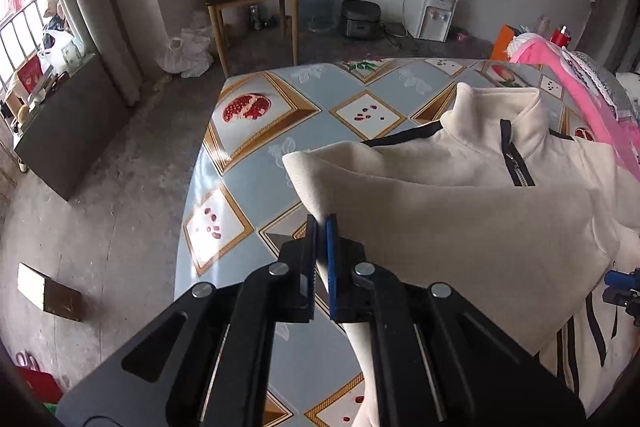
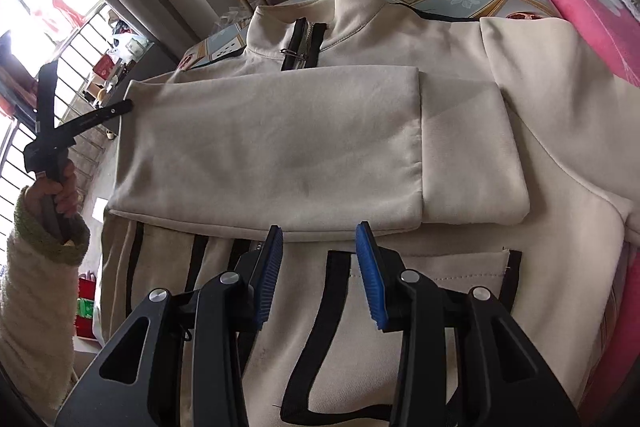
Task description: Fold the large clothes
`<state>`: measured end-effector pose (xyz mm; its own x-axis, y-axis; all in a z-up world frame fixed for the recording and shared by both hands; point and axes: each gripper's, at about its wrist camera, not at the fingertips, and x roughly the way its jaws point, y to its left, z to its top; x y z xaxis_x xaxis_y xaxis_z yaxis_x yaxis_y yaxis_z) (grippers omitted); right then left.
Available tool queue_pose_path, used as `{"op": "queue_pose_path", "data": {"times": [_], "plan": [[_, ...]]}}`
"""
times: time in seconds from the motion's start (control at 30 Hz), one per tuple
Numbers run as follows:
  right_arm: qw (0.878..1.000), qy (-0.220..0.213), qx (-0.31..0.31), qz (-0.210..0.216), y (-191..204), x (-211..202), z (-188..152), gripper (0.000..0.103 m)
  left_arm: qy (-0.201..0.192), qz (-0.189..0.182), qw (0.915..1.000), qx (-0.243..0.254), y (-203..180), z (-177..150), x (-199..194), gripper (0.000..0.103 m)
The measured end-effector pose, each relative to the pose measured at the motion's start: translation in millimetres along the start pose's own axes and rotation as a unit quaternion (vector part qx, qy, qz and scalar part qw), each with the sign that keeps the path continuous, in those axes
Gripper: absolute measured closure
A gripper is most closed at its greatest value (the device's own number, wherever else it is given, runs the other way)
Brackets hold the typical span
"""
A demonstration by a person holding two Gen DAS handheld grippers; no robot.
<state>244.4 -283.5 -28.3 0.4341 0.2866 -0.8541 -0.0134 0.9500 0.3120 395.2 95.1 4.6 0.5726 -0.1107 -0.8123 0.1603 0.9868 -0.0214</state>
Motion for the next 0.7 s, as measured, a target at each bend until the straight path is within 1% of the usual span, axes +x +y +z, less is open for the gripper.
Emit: {"op": "queue_pose_path", "data": {"times": [0.07,0.13,0.2,0.27,0.3,0.33,0.37,0.4,0.43,0.47,0.5,0.57,0.6,0.7], "plan": [[1.000,0.002,0.005,-0.005,-4,2,-1,0.065,0.020,0.014,0.9997,-0.007,12,0,14,0.099],[1.000,0.005,0.010,-0.010,-7,4,-2,0.065,0.049,0.017,0.9985,-0.017,22,-9,37,0.099],[1.000,0.007,0.015,-0.011,-9,4,-5,0.065,0.064,0.022,0.9977,-0.008,21,-20,55,0.098],[1.000,0.006,0.013,-0.015,-8,2,-6,0.065,0.052,0.020,0.9984,-0.004,20,-22,54,0.097],[1.000,0.004,0.010,-0.017,-7,0,-6,0.065,0.051,0.013,0.9986,-0.009,22,-22,50,0.094],[1.000,0.002,0.007,-0.018,-6,-2,-6,0.065,0.050,0.009,0.9987,-0.011,23,-22,45,0.093],[1.000,0.001,0.004,-0.017,-6,-4,-7,0.065,0.044,0.012,0.9989,-0.011,25,-22,32,0.089],[1.000,-0.001,0.003,-0.016,-5,-6,-7,0.065,0.039,0.017,0.9990,-0.012,26,-24,22,0.083],[1.000,-0.002,0.003,-0.014,-4,-8,-9,0.065,0.033,0.011,0.9992,-0.017,29,-30,5,0.078],[1.000,-0.003,0.002,-0.009,-3,-10,-11,0.065,0.031,-0.005,0.9992,-0.023,31,-37,-8,0.072],[1.000,-0.004,0.001,-0.006,-2,-11,-13,0.065,0.035,-0.027,0.9986,-0.029,33,-48,-21,0.068],[1.000,-0.002,0.000,-0.007,-1,-11,-19,0.065,0.053,-0.055,0.9964,-0.035,34,-77,-44,0.066],[1.000,0.000,0.001,-0.006,0,-10,-23,0.065,0.063,-0.065,0.9951,-0.040,34,-94,-52,0.063],[1.000,0.008,0.012,0.003,0,-6,-36,0.065,0.100,-0.079,0.9895,-0.068,32,-140,-59,0.063]]}}
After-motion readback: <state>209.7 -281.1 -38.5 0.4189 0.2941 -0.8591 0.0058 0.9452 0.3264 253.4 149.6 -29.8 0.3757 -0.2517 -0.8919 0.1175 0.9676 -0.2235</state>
